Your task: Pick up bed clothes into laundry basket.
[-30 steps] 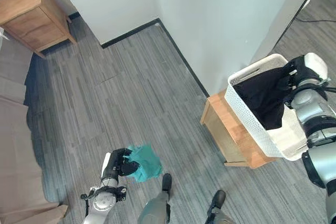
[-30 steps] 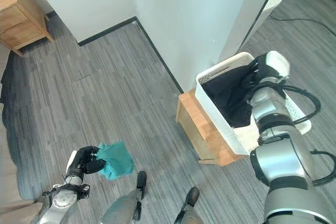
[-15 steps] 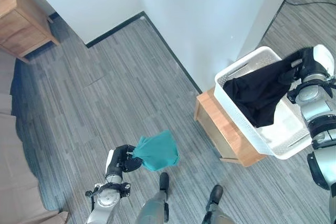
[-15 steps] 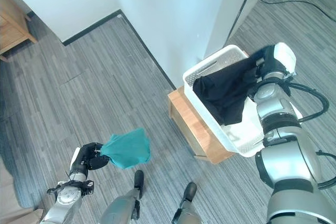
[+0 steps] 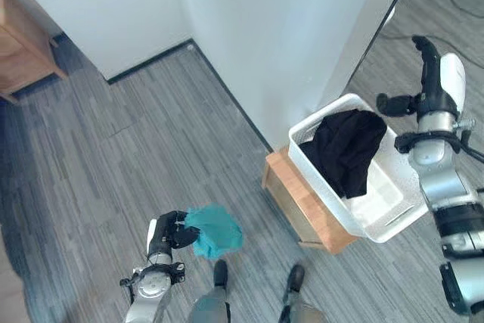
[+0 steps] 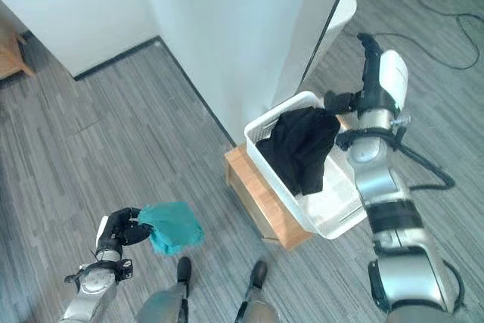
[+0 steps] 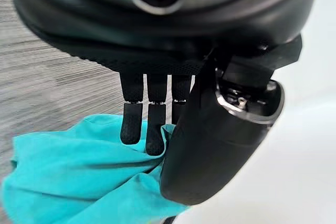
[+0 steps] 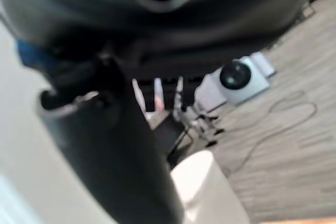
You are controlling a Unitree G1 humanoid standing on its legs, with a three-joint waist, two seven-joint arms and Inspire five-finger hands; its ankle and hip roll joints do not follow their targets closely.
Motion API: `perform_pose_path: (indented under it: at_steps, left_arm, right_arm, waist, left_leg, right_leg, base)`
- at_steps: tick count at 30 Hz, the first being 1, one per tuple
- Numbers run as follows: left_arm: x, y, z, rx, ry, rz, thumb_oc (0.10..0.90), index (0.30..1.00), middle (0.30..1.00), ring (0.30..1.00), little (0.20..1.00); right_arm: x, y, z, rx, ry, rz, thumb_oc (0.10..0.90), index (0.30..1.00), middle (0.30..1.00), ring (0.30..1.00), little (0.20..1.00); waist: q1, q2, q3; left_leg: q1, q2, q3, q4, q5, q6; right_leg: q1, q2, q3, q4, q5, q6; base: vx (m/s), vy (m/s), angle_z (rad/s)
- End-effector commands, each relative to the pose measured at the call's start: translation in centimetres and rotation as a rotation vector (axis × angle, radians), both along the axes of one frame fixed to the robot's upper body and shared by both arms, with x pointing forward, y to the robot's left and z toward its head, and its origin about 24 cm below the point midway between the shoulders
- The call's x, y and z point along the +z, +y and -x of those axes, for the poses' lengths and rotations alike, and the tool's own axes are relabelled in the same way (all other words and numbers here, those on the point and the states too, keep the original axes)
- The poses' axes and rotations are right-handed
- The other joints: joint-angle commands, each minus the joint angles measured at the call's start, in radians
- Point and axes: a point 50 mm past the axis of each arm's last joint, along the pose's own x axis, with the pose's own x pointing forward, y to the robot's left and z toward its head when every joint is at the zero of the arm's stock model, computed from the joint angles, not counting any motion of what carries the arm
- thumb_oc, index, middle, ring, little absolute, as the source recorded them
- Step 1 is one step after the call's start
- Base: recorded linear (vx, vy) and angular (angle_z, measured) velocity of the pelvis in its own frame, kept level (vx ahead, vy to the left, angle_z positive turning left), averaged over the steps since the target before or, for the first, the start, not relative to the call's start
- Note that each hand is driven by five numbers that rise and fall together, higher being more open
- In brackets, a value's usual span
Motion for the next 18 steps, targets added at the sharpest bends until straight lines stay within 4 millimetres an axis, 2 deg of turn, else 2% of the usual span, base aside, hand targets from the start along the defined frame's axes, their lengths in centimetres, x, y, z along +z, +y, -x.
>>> perform_pose_path:
  at_steps: [1, 2, 5, 8, 12, 14, 16, 18]
  left_arm:
    - [1.5, 2.7, 0.4, 0.056, -0.069, -0.096, 0.4, 0.3, 0.3, 0.3, 0.3]
    - [1.5, 3.5, 0.9, 0.105, -0.06, -0.103, 0.4, 0.3, 0.3, 0.3, 0.3]
    - [1.8, 5.1, 1.5, 0.18, -0.058, -0.132, 0.4, 0.3, 0.3, 0.3, 0.3]
    - [2.3, 6.6, 2.1, 0.273, -0.068, -0.158, 0.4, 0.3, 0.3, 0.3, 0.3]
    - [3.7, 8.4, 2.5, 0.38, -0.133, -0.191, 0.4, 0.3, 0.3, 0.3, 0.3]
    - [5.1, 9.5, 2.5, 0.426, -0.195, -0.222, 0.4, 0.3, 0.3, 0.3, 0.3]
    - [7.1, 10.5, 2.1, 0.453, -0.276, -0.274, 0.4, 0.3, 0.3, 0.3, 0.3]
    - [10.2, 11.5, 1.0, 0.446, -0.391, -0.368, 0.4, 0.3, 0.3, 0.3, 0.3]
  right_arm:
    - [3.9, -0.4, 1.7, -0.038, -0.24, 0.066, 0.8, 0.9, 0.9, 0.9, 0.9]
    - [3.3, -1.1, 3.2, -0.062, -0.275, 0.05, 0.8, 0.9, 0.9, 0.9, 0.9]
    - [1.7, -2.8, 6.1, -0.128, -0.314, -0.023, 0.8, 0.9, 0.9, 0.9, 0.9]
    - [-1.7, -4.8, 9.5, -0.254, -0.326, -0.151, 0.8, 0.9, 0.9, 0.9, 0.9]
    - [-8.6, -6.7, 13.7, -0.465, -0.189, -0.301, 0.8, 0.9, 0.9, 0.9, 0.9]
    - [-12.5, -7.8, 16.1, -0.587, -0.029, -0.321, 0.8, 0.9, 0.9, 0.9, 0.9]
    - [-16.1, -8.8, 18.2, -0.69, 0.149, -0.332, 0.8, 0.9, 0.9, 0.9, 0.9]
    - [-19.4, -9.9, 20.3, -0.798, 0.3, -0.358, 0.8, 0.9, 0.9, 0.9, 0.9]
  waist:
    - [-0.009, -0.061, -0.127]
    - [-0.026, -0.059, -0.142]
    - [-0.05, -0.059, -0.169]
    - [-0.079, -0.051, -0.195]
    - [-0.117, -0.037, -0.221]
    - [-0.134, -0.029, -0.231]
    - [-0.146, -0.02, -0.239]
    - [-0.155, -0.012, -0.237]
  left_leg:
    - [0.009, 0.016, 0.01, 0.0, -0.196, -0.088]
    - [0.024, 0.015, 0.012, 0.0, -0.204, -0.084]
    - [0.048, 0.012, 0.019, 0.0, -0.215, -0.078]
    - [0.069, 0.01, 0.024, 0.0, -0.226, -0.072]
    - [0.098, 0.003, 0.034, 0.0, -0.238, -0.065]
    - [0.118, 0.0, 0.039, 0.0, -0.243, -0.062]
    - [0.137, -0.002, 0.045, 0.0, -0.249, -0.062]
    - [0.154, -0.003, 0.052, 0.0, -0.253, -0.063]
  right_leg:
    - [0.014, 0.013, -0.016, 0.004, -0.074, 0.057]
    - [0.023, 0.013, -0.009, 0.004, -0.075, 0.058]
    - [0.039, 0.011, 0.002, 0.004, -0.076, 0.058]
    - [0.054, 0.009, 0.013, 0.004, -0.078, 0.059]
    - [0.075, 0.006, 0.029, 0.004, -0.08, 0.055]
    - [0.089, 0.008, 0.037, 0.004, -0.084, 0.052]
    - [0.101, 0.009, 0.044, 0.004, -0.087, 0.052]
    - [0.112, 0.009, 0.049, 0.004, -0.088, 0.053]
  base:
    - [0.06, 0.034, -0.16]
    - [0.05, 0.032, -0.08]
    - [0.04, 0.045, -0.12]
    - [0.03, 0.035, -0.08]
    - [0.02, 0.032, -0.14]
    - [0.05, 0.027, -0.18]
    - [0.04, 0.011, -0.23]
    - [0.01, 0.007, -0.36]
